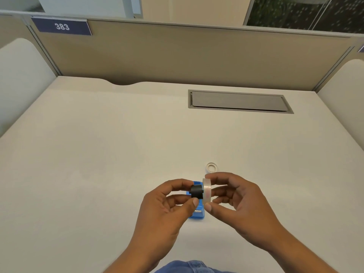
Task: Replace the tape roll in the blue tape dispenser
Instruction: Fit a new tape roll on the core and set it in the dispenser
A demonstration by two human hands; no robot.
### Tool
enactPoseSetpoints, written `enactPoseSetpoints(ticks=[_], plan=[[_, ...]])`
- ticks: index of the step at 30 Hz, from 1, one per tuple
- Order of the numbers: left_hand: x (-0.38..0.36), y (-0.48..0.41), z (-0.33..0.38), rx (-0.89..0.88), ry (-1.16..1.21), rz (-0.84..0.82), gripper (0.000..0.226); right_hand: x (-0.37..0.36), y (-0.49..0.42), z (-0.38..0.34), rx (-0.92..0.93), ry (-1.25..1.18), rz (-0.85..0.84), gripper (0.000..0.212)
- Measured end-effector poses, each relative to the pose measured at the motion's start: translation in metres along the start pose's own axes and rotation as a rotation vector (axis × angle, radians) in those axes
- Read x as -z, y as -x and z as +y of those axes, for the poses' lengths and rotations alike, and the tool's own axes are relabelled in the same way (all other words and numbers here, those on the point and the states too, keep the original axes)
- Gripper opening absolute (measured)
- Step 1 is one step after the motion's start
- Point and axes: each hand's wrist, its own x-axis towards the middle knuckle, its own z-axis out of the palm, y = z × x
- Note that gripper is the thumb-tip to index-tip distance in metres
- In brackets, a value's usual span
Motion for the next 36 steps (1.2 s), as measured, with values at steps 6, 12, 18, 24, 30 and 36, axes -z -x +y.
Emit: enactPoseSetpoints(ticks=[6, 12, 18, 24, 30, 36], plan=[[0.0007, 0.0019, -0.0002, -0.016, -0.013, 0.0, 0.04, -0.0009, 0.0018, -0.0051, 0.008, 0.093, 0.014, 0.048], [-0.0013, 0.0033, -0.0035, -0.034, -0.05, 0.026, 0.041, -0.0011, 0.0029, -0.0086, -0.005, 0.086, 0.027, 0.046], [-0.0026, 0.0038, -0.0039, -0.043, -0.027, 0.023, 0.042, -0.0005, 0.0058, -0.0107, 0.001, 0.053, -0.006, 0.03], [-0.0035, 0.0024, -0.0061, -0.059, 0.02, 0.018, 0.038, -0.0019, 0.0075, -0.0096, -0.023, -0.088, 0.025, 0.019], [-0.0034, 0.0003, -0.0078, -0.088, 0.027, -0.008, 0.037, -0.0034, 0.0059, -0.0101, -0.083, -0.175, 0.067, 0.019], [-0.0042, -0.0036, -0.0087, -0.086, -0.013, -0.011, 0.035, -0.0042, 0.0046, -0.0091, -0.104, -0.19, 0.088, 0.014]])
